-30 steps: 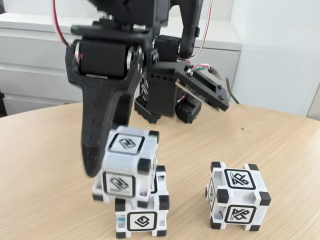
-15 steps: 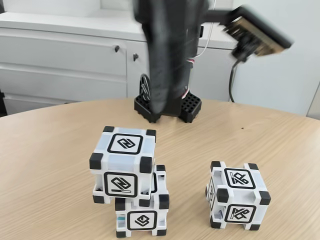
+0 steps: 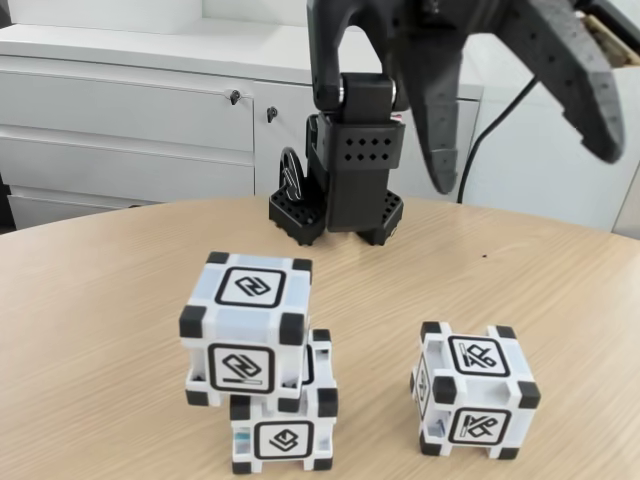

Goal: Stack cubes from left to right.

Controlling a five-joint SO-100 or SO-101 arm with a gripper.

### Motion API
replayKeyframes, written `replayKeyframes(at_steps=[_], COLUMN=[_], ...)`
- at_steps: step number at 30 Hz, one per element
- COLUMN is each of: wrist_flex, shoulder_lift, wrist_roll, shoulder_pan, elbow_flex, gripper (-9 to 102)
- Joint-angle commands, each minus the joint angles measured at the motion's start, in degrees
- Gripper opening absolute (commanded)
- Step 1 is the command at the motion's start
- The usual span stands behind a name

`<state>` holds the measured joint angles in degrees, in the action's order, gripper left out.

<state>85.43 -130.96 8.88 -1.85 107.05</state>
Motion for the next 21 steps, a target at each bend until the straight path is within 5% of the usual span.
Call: replayKeyframes(at_steps=[1,5,21], wrist_flex=[-0.7,-0.7,-0.7], shoulder_lift=[2.8,8.5,15.1], wrist_roll=[-1.4,3.3,50.7], shoulder_pan=[1.5,2.4,0.9], elbow_flex=[-0.9,-0.9,-1.0], gripper=[44,46,48])
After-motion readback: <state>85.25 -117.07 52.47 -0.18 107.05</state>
